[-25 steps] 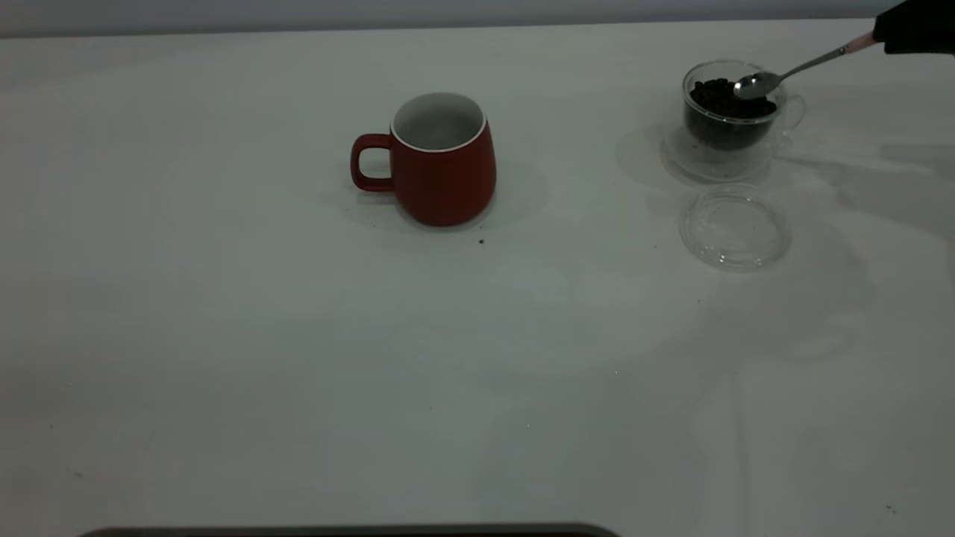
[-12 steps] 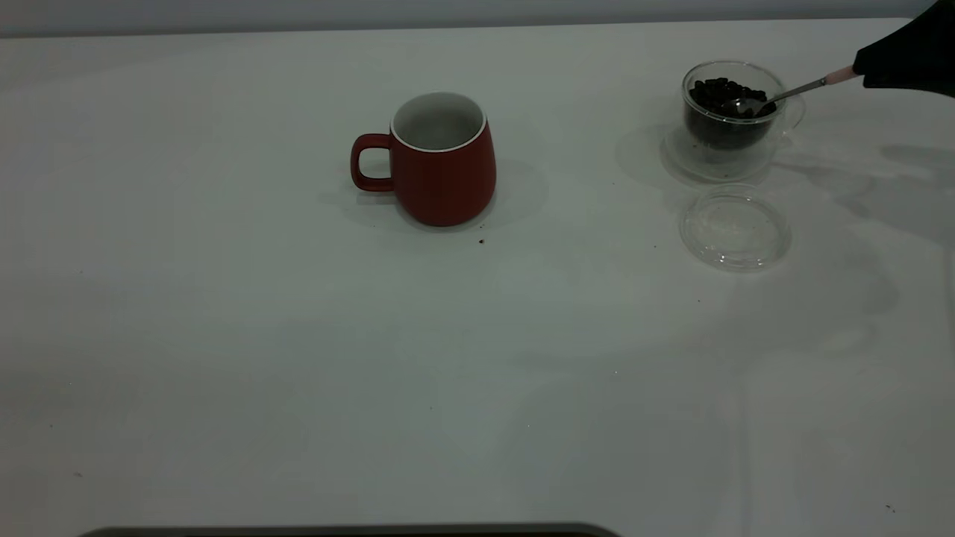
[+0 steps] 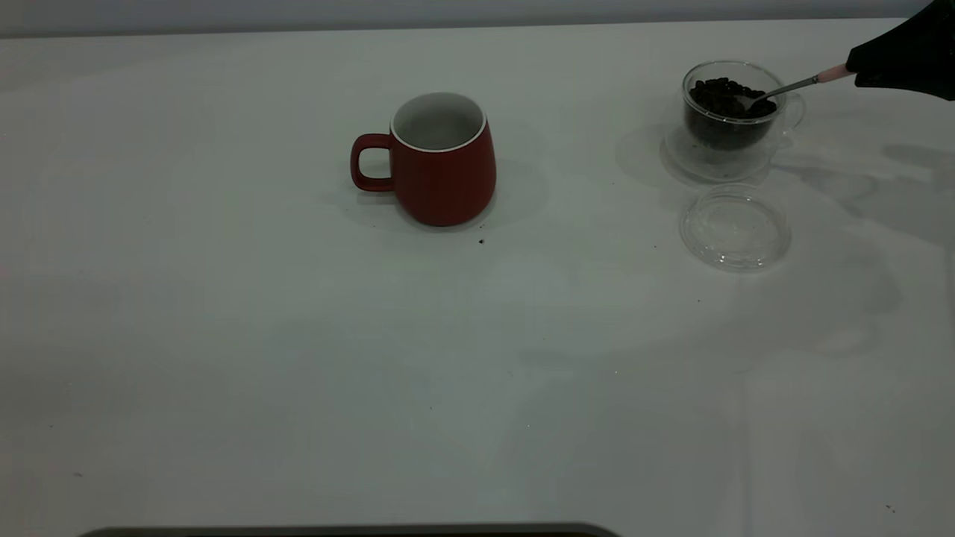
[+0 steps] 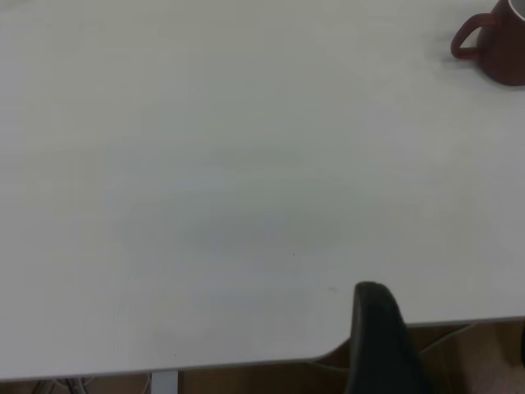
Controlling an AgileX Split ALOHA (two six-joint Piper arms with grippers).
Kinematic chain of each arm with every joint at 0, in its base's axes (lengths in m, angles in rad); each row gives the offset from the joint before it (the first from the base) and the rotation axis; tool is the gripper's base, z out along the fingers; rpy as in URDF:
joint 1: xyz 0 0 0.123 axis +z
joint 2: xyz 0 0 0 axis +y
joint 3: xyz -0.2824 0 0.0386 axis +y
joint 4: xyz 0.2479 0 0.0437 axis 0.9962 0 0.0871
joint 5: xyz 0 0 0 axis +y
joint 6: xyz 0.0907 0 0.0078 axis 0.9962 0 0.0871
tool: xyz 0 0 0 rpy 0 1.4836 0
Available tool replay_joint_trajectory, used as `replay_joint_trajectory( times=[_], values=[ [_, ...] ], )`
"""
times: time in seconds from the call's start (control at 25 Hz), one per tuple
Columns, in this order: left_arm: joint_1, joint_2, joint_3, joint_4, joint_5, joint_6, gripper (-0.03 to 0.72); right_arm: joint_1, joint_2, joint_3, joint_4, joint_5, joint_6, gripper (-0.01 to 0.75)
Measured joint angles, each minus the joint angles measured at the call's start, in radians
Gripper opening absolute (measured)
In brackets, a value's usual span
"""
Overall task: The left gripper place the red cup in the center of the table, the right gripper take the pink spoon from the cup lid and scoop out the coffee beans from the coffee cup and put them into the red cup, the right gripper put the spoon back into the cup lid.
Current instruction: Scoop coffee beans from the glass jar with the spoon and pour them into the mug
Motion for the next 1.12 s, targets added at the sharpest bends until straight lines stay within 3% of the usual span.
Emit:
replay_joint_trajectory(
  times=[0.6,1.12],
  values=[
    [0.0,0.0,0.0,0.0,0.0,0.0,0.463,-0.004,0.059,0.0,0.037,0.069,0.049,0.108],
    [0.0,0.0,0.0,0.0,0.0,0.0,0.463,-0.056,0.059,0.0,0.051,0.138,0.049,0.108]
  ],
)
